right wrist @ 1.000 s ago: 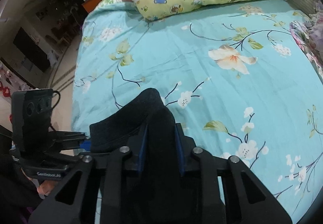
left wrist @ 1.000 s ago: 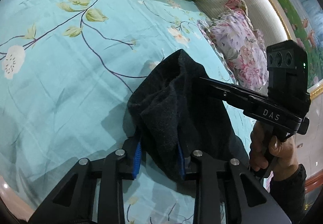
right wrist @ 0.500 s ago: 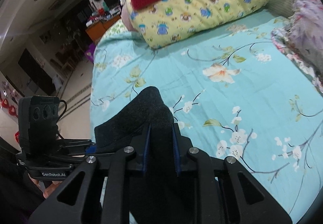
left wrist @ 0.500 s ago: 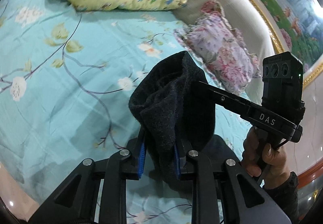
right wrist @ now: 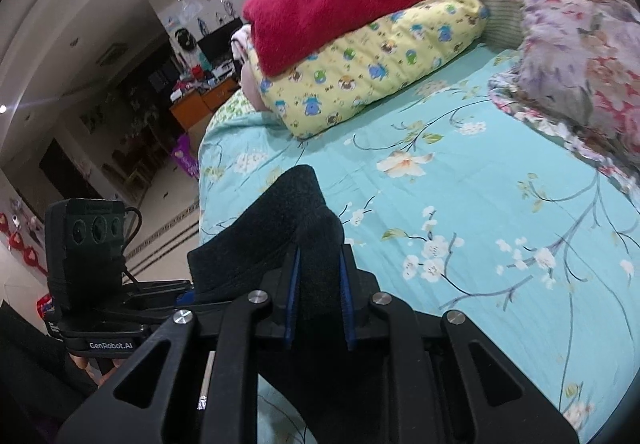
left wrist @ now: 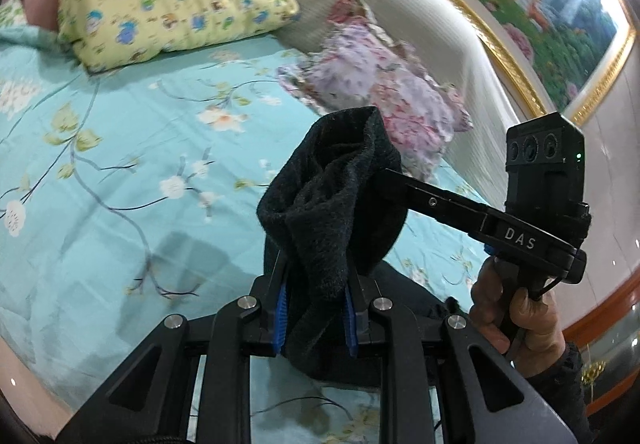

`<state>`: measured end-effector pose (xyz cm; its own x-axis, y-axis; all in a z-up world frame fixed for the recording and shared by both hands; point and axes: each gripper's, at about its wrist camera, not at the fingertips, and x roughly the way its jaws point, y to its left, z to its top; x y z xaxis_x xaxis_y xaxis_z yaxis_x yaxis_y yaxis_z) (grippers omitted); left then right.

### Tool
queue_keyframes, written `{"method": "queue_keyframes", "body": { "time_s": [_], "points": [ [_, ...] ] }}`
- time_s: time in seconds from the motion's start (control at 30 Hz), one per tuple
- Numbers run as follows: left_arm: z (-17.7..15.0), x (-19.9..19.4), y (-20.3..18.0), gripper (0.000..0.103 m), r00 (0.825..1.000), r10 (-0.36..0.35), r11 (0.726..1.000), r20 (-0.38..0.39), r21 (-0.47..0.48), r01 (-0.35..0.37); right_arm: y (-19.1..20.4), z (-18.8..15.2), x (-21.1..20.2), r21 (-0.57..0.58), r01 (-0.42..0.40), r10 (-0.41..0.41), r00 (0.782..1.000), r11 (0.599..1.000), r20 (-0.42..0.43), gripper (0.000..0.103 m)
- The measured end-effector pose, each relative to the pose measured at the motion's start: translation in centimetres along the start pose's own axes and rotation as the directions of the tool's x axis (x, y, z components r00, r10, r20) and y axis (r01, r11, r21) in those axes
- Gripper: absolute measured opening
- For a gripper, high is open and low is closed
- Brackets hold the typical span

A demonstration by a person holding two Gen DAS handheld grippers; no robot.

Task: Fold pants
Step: 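Lift the folded end with both grippers and fold it over the rest of the pants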

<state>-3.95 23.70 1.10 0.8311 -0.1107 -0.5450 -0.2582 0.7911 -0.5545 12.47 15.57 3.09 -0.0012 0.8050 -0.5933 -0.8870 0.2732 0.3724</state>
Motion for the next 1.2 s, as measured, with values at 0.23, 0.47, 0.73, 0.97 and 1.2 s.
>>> {"method": "queue_keyframes", "body": {
  "time_s": [0.23, 0.47, 0.73, 0.97, 1.2],
  "points": [
    [-0.5, 0.5, -4.6, 0.021, 0.998, -0.058, 0.995, -0.025, 0.076, 0.059, -1.6, -1.8, -3.8, 0.053, 0.004, -0.009, 0.996, 0.999, 0.086, 0.019],
    [-1.7, 1.4, -10.0, 0.021, 0.991, -0.111, 0.979, -0.071, 0.165, 0.121, -3.2, -4.3, -8.6, 0.101, 0.014, -0.031, 0.984, 0.995, 0.173, 0.018],
    [-4.0, 3.7, -16.7, 0.021, 0.98, -0.133, 0.946, -0.151, 0.275, 0.171, -6.1, -8.2, -13.7, 0.189, 0.038, -0.086, 0.965, 0.981, 0.249, 0.018],
    [-5.9, 5.0, -20.5, 0.021, 0.969, -0.138, 0.912, -0.203, 0.355, 0.204, -7.7, -11.6, -17.2, 0.254, 0.048, -0.126, 0.945, 0.966, 0.302, 0.018],
    [-7.7, 7.0, -22.8, 0.021, 0.958, -0.129, 0.89, -0.256, 0.395, 0.226, -9.2, -14.7, -19.3, 0.311, 0.047, -0.156, 0.93, 0.949, 0.334, 0.018]
  ]
}}
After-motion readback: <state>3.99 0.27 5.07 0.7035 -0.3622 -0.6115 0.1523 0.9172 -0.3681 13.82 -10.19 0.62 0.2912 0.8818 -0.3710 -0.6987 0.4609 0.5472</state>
